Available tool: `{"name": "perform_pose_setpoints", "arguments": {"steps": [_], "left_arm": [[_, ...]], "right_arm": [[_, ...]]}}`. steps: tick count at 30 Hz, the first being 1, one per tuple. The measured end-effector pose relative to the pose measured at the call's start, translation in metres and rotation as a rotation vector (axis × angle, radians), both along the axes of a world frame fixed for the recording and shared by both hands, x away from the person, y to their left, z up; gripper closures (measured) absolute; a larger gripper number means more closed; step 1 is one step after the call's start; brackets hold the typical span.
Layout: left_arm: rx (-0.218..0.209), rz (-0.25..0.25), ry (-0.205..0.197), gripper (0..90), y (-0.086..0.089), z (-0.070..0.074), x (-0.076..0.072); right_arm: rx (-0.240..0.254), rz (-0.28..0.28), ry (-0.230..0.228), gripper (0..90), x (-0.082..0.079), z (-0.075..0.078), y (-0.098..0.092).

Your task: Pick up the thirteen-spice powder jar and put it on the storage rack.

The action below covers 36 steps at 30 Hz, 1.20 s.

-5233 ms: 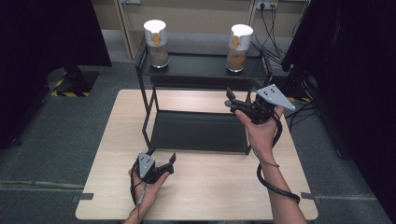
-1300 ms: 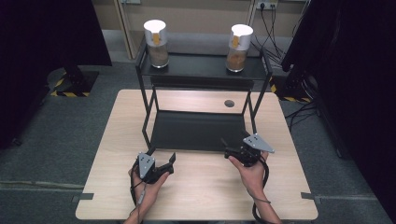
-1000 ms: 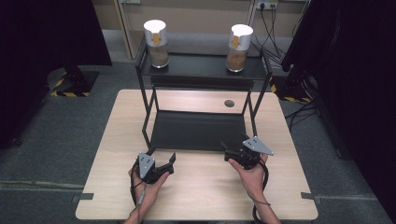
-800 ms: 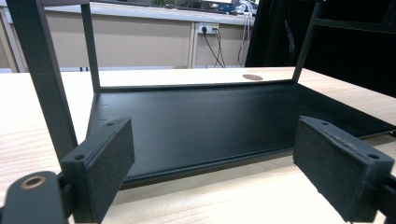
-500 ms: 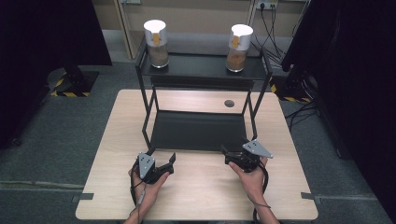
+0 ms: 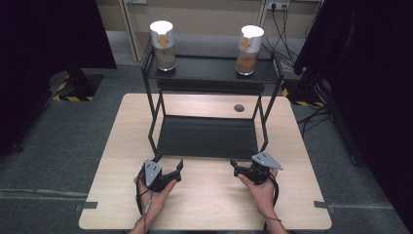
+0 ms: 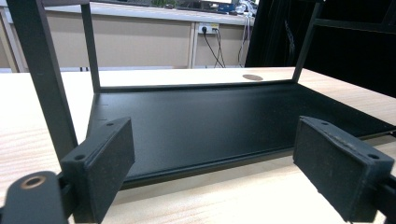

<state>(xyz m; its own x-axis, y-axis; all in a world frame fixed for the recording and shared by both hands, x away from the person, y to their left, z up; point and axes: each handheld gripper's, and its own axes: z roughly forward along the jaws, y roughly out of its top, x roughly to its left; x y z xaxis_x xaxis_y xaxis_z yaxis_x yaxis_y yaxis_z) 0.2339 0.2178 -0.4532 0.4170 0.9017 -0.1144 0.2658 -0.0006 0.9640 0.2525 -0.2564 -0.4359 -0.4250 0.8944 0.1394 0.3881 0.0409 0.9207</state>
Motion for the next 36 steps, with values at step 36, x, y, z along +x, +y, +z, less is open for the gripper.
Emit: {"name": "perform_pose_setpoints", "arguments": {"steps": [36], "left_arm": [[0.007, -0.002, -0.002, 12.2, -0.0008, 0.0003, -0.0001]], "right_arm": [[0.021, -0.002, 0.002, 6.8, -0.0036, -0.0063, -0.0011]]}}
